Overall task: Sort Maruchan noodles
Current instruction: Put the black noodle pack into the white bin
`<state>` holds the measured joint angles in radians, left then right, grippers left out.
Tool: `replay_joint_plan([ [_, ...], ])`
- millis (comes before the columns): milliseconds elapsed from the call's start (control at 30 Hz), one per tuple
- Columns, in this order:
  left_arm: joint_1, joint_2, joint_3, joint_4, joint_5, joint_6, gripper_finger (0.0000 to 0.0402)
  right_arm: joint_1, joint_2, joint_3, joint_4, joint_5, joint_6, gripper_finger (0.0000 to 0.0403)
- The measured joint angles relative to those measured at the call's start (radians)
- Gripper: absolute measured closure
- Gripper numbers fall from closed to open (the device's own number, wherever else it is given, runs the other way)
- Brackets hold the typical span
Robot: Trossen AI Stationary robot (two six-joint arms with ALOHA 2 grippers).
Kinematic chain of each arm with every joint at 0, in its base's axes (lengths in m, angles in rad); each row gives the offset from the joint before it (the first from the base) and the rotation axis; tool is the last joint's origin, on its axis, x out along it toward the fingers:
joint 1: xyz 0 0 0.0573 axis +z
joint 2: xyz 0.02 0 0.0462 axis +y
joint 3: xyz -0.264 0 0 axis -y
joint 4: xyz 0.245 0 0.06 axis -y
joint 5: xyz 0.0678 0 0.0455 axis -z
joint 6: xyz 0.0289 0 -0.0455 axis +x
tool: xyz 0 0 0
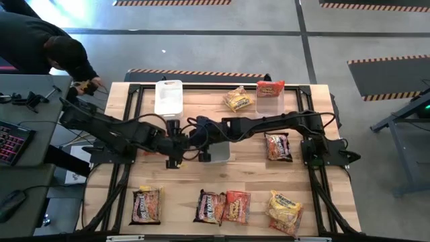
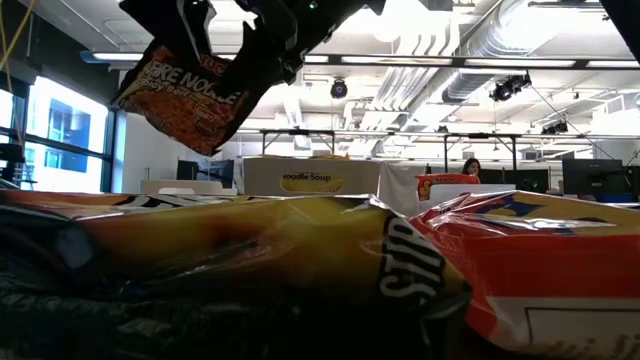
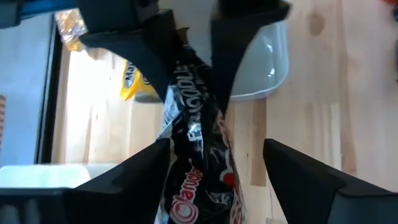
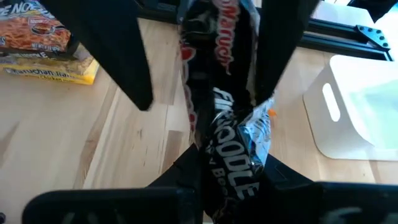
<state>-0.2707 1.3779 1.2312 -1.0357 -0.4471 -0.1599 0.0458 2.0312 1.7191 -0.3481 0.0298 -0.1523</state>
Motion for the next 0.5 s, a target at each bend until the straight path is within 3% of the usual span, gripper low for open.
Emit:
replay_joint_plan([
  [267,-0.010,-0.004,-0.001,-0.032,-0.026,-0.051,0.0206,0.004,0.001,0.000,0.017,-0.008,-0.004,0.0350],
  [500,-0.046,-0.003,0.094,-0.084,-0.010,-0.098,0.0180,0.008,-0.002,0.000,0.021,-0.030,-0.008,0.0350],
])
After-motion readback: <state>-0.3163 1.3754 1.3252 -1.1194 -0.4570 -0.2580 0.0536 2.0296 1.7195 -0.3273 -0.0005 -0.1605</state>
